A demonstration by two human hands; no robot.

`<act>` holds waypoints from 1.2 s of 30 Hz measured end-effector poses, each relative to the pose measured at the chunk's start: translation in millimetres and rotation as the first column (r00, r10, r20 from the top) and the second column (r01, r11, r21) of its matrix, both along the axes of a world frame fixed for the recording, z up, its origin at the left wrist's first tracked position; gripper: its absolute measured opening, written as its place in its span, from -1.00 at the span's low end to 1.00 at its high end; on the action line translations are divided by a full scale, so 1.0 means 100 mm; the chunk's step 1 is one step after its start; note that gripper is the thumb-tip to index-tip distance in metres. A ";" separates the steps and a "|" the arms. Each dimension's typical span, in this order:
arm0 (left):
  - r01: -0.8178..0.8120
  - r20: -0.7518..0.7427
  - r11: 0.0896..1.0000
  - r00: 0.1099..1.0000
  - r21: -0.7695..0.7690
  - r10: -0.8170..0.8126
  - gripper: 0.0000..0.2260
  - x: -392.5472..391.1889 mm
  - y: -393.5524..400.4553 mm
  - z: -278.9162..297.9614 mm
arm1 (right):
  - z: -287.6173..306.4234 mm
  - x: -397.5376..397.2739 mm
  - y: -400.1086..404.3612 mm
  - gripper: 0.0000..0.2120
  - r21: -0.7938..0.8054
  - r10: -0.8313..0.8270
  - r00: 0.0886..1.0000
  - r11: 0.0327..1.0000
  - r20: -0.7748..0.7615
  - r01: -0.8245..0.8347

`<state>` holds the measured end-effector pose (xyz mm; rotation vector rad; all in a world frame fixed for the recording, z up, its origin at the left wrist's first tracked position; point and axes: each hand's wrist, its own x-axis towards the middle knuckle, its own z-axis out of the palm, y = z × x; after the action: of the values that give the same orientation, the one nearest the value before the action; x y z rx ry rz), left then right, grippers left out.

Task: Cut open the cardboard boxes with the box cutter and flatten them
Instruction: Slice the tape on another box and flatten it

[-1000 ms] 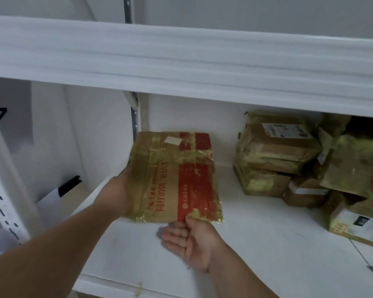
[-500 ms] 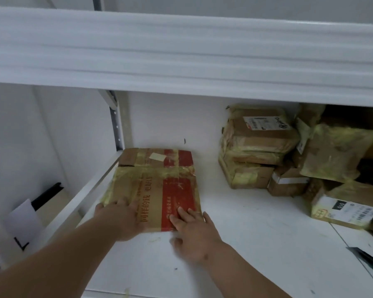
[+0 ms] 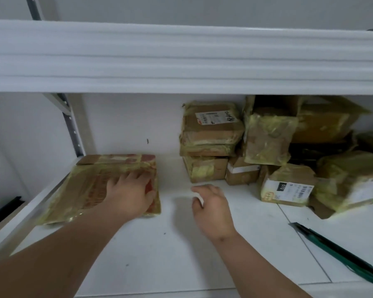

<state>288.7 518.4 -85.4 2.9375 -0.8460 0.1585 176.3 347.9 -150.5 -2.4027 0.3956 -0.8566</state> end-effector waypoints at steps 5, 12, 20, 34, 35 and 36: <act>0.085 0.005 0.994 0.996 -0.062 -0.084 -0.43 -0.32 -0.72 0.11 | 0.25 -0.36 -0.73 -0.66 -0.007 -0.206 0.958 0.977 0.200 0.212; 0.053 -0.147 0.970 0.985 -0.238 -0.090 -0.33 -0.66 -1.73 0.32 | 0.65 -0.74 -1.60 -0.42 0.043 -0.321 0.916 0.946 0.240 0.320; -0.151 -0.464 0.749 0.856 -0.645 -0.227 -0.24 -0.72 -2.41 0.52 | 0.91 -0.65 -2.00 -0.17 0.279 -0.065 0.980 0.953 -0.187 0.117; -0.056 -0.269 0.521 0.900 -0.852 -0.343 -0.45 -1.11 -2.48 0.50 | 0.86 -0.98 -2.04 -0.41 0.455 0.021 0.991 0.887 0.129 -0.078; -0.037 -0.246 0.524 0.909 -0.851 -0.336 -0.47 -1.14 -2.44 0.51 | 0.85 -1.01 -2.00 -0.40 0.465 0.023 0.988 0.880 0.151 -0.092; -0.020 -0.225 0.528 0.918 -0.849 -0.326 -0.48 -1.17 -2.40 0.51 | 0.83 -1.05 -1.96 -0.39 0.474 0.025 0.985 0.875 0.171 -0.104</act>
<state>172.0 278.8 -34.8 1.8617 -0.6878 -0.0034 71.8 152.1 -67.3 -1.8622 0.4073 -0.8026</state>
